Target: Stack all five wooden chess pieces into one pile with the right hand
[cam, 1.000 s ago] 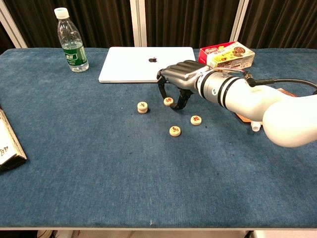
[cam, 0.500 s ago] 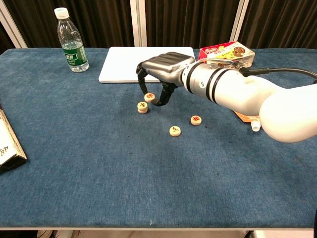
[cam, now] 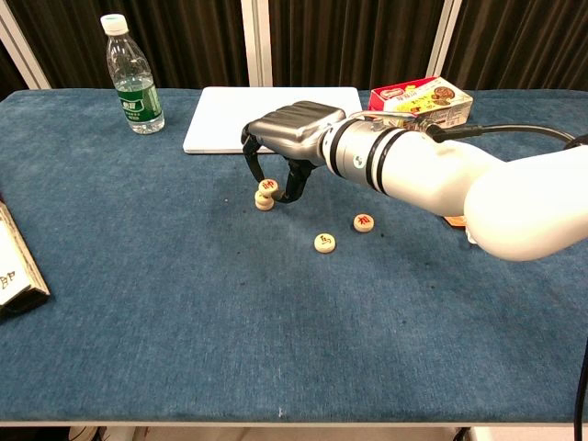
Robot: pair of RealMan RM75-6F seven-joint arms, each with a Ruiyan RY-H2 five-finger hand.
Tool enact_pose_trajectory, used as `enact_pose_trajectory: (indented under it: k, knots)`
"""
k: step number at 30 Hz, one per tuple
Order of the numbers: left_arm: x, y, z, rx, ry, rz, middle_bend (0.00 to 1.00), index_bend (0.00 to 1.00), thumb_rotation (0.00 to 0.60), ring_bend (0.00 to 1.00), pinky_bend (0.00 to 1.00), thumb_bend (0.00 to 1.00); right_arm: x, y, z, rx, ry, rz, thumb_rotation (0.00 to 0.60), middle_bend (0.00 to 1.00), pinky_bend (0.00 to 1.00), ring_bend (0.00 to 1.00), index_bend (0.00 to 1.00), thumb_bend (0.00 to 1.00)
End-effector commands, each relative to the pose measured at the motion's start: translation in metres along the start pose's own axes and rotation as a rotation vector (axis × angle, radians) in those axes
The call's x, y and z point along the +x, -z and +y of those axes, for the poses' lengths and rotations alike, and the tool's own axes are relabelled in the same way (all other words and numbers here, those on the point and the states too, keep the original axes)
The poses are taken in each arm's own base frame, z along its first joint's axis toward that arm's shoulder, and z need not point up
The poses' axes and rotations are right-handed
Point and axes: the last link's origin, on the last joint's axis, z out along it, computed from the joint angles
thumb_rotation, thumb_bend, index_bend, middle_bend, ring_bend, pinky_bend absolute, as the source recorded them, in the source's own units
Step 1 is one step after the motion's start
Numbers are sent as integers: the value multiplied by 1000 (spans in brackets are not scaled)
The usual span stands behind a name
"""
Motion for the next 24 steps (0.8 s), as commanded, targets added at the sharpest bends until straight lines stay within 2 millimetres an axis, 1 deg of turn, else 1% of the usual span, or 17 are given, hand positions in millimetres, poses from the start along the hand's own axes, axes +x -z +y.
enact_pose_trajectory:
  k: [1,8,18,21,24]
  knots:
    - [0,0,0,1,0,0,137,185,600,90,26,4,0,-1,-1,0,0,-2,600,189,209,168,540,467]
    - [-1,1,-1,7,0,-1,136,185,600,90,26,4,0,-3,-2,-2,-1,-3,600,189,209,168,511,467]
    - [-1,1,-2,8,1,0,136,185,600,90,23,4,0,0,-3,9,-4,5,600,189,209,168,429,467]
    - [-1,1,-2,8,2,0,136,185,600,90,22,4,4,5,1,3,-22,27,600,189,209,168,417,467]
    - [-2,0,-2,5,4,0,136,185,600,90,22,4,8,16,11,-12,-36,58,600,189,209,168,413,467]
